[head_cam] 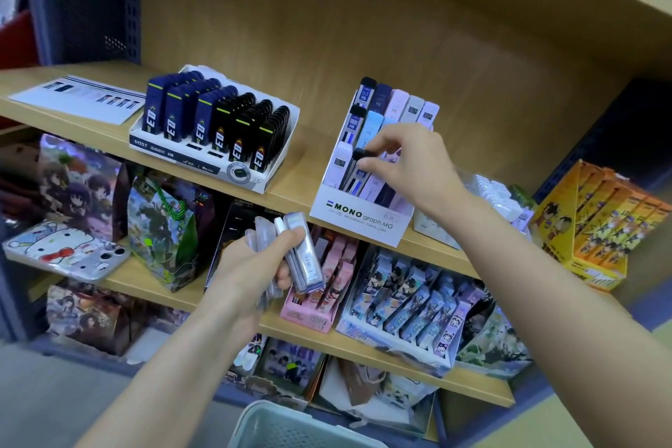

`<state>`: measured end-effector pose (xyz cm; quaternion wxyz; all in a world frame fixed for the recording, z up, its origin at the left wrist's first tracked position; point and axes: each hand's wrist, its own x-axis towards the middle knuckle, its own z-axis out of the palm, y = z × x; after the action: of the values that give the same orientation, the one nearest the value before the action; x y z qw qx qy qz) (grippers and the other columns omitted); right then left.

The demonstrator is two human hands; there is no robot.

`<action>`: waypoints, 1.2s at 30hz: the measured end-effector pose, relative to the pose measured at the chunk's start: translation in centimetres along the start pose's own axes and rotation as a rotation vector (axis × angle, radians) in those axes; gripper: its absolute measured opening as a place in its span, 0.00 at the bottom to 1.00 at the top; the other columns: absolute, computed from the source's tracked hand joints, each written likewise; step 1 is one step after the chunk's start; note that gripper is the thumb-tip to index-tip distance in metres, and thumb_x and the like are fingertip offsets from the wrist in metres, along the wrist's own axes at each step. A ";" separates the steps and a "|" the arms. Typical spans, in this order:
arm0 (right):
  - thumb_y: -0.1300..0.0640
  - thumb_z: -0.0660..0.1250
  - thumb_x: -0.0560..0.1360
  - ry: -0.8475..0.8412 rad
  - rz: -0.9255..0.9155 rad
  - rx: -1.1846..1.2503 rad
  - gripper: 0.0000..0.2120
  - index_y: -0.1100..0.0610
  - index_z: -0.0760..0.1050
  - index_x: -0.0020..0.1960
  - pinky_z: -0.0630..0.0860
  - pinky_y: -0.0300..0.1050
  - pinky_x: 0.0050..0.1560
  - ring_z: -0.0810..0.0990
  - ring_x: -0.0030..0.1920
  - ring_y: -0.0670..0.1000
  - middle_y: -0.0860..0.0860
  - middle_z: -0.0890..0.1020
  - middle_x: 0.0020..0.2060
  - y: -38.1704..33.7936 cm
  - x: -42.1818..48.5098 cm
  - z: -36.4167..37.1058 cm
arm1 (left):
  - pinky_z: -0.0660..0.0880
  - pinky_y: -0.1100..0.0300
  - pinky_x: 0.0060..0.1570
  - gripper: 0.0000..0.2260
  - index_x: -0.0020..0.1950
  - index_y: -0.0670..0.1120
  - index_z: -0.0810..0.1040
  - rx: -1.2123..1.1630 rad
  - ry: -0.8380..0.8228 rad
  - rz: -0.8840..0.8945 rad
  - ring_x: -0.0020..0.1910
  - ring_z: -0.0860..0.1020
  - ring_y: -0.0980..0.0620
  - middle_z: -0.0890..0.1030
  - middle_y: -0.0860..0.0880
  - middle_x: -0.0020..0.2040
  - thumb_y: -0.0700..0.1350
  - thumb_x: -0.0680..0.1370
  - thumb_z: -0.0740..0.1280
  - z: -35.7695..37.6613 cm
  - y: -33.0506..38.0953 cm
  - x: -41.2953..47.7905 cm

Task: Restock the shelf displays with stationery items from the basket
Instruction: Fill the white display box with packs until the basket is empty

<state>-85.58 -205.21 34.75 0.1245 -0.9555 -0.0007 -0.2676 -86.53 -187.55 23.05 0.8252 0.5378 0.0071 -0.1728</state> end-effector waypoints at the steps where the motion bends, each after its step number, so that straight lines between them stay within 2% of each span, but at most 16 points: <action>1: 0.51 0.73 0.71 0.008 -0.009 -0.041 0.06 0.51 0.79 0.45 0.69 0.41 0.45 0.72 0.45 0.45 0.46 0.76 0.43 -0.1 -0.1 0.2 | 0.65 0.68 0.20 0.08 0.41 0.43 0.72 -0.001 0.003 -0.001 0.21 0.65 0.56 0.67 0.51 0.23 0.44 0.75 0.70 0.0 0.0 0.0; 4: 0.49 0.71 0.73 0.041 -0.043 -0.172 0.11 0.52 0.81 0.53 0.65 0.41 0.44 0.69 0.48 0.46 0.46 0.72 0.46 -0.2 -0.5 0.6 | 0.65 0.68 0.20 0.08 0.41 0.43 0.72 -0.013 -0.002 -0.005 0.21 0.65 0.56 0.68 0.51 0.23 0.43 0.76 0.69 0.1 0.0 0.0; 6: 0.51 0.68 0.75 0.068 -0.100 -0.257 0.14 0.54 0.79 0.59 0.66 0.42 0.44 0.69 0.50 0.48 0.47 0.71 0.47 -0.4 -1.3 1.0 | 0.65 0.67 0.21 0.08 0.41 0.43 0.72 -0.007 -0.012 -0.007 0.21 0.65 0.56 0.68 0.52 0.22 0.44 0.76 0.69 0.1 -0.2 0.0; 8: 0.54 0.65 0.78 0.121 -0.089 -0.160 0.13 0.56 0.77 0.61 0.68 0.41 0.44 0.72 0.46 0.44 0.48 0.73 0.48 -0.9 -2.7 1.4 | 0.66 0.67 0.22 0.08 0.41 0.43 0.72 0.007 -0.028 -0.006 0.21 0.65 0.56 0.68 0.52 0.22 0.44 0.76 0.69 0.3 -0.4 -0.1; 10: 0.53 0.62 0.79 0.113 0.014 0.104 0.09 0.54 0.76 0.57 0.68 0.35 0.41 0.72 0.38 0.38 0.45 0.74 0.45 -1.6 -4.9 1.8 | 0.66 0.67 0.22 0.08 0.41 0.43 0.73 0.004 -0.041 -0.011 0.21 0.65 0.56 0.67 0.52 0.22 0.44 0.76 0.69 0.4 -0.6 -0.1; 12: 0.50 0.62 0.79 -0.081 0.172 0.332 0.08 0.52 0.75 0.54 0.71 0.31 0.39 0.75 0.38 0.37 0.45 0.78 0.44 -2.1 -7.3 2.3 | 0.65 0.67 0.21 0.08 0.41 0.43 0.73 -0.001 -0.048 -0.017 0.20 0.65 0.56 0.67 0.52 0.22 0.43 0.76 0.69 0.6 -0.7 -0.1; 14: 0.49 0.66 0.76 -0.345 0.338 0.509 0.10 0.51 0.73 0.56 0.76 0.36 0.43 0.79 0.42 0.43 0.47 0.80 0.43 -2.3 -9.4 3.2 | 0.65 0.67 0.20 0.08 0.39 0.43 0.73 -0.006 -0.052 -0.014 0.20 0.65 0.56 0.67 0.51 0.22 0.43 0.76 0.69 0.8 -1.0 -0.1; 15: 0.51 0.68 0.75 -0.422 0.386 0.575 0.11 0.51 0.73 0.55 0.79 0.39 0.44 0.81 0.42 0.46 0.47 0.81 0.42 -2.3 -10.2 3.6 | 0.65 0.67 0.19 0.09 0.39 0.43 0.73 -0.006 -0.056 -0.013 0.20 0.65 0.56 0.67 0.51 0.22 0.43 0.75 0.69 1.0 -1.1 -0.2; 17: 0.55 0.70 0.74 -0.461 0.425 0.675 0.10 0.52 0.74 0.53 0.81 0.40 0.43 0.82 0.41 0.49 0.48 0.81 0.39 -2.2 -10.9 4.0 | 0.65 0.67 0.19 0.09 0.38 0.43 0.73 0.002 -0.067 -0.012 0.20 0.65 0.56 0.67 0.51 0.22 0.43 0.75 0.70 1.3 -1.3 -0.3; 24: 0.62 0.66 0.76 -0.430 0.493 0.782 0.04 0.58 0.73 0.51 0.81 0.41 0.41 0.84 0.42 0.52 0.58 0.82 0.45 -0.7 -11.2 2.6 | 0.63 0.67 0.19 0.09 0.39 0.44 0.70 -0.001 -0.100 0.019 0.20 0.63 0.56 0.66 0.50 0.23 0.43 0.76 0.68 2.4 -1.5 -0.7; 27: 0.61 0.65 0.78 -0.367 0.510 0.778 0.05 0.55 0.68 0.46 0.80 0.43 0.45 0.82 0.40 0.49 0.53 0.85 0.44 0.1 -11.8 1.9 | 0.62 0.67 0.19 0.11 0.37 0.44 0.69 0.038 -0.071 0.052 0.20 0.63 0.56 0.66 0.51 0.21 0.41 0.77 0.67 3.1 -1.9 -0.9; 29: 0.57 0.64 0.78 -0.325 0.492 0.678 0.04 0.55 0.69 0.47 0.76 0.45 0.48 0.81 0.42 0.50 0.47 0.85 0.45 1.1 -12.2 0.9 | 0.62 0.67 0.20 0.11 0.37 0.45 0.69 0.048 -0.068 0.035 0.21 0.63 0.55 0.67 0.51 0.22 0.42 0.76 0.68 3.4 -2.2 -1.0; 32: 0.54 0.66 0.76 -0.197 0.532 0.584 0.05 0.55 0.72 0.49 0.75 0.37 0.47 0.81 0.46 0.48 0.48 0.82 0.47 3.2 -12.0 -1.7 | 0.63 0.65 0.22 0.10 0.37 0.45 0.70 0.063 -0.056 0.006 0.21 0.64 0.55 0.68 0.51 0.23 0.42 0.76 0.68 3.8 -2.6 -1.0; 36: 0.64 0.70 0.73 0.077 0.556 0.588 0.13 0.60 0.68 0.53 0.81 0.43 0.45 0.83 0.38 0.50 0.55 0.81 0.46 5.7 -10.2 -5.6 | 0.64 0.65 0.22 0.09 0.37 0.44 0.71 0.077 -0.054 -0.006 0.21 0.64 0.56 0.68 0.52 0.22 0.41 0.76 0.68 4.3 -3.1 -0.8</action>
<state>-96.81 -211.44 32.77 0.4600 -0.8322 0.1856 -0.2477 -88.92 -192.28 22.32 0.8032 0.5643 -0.0199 -0.1899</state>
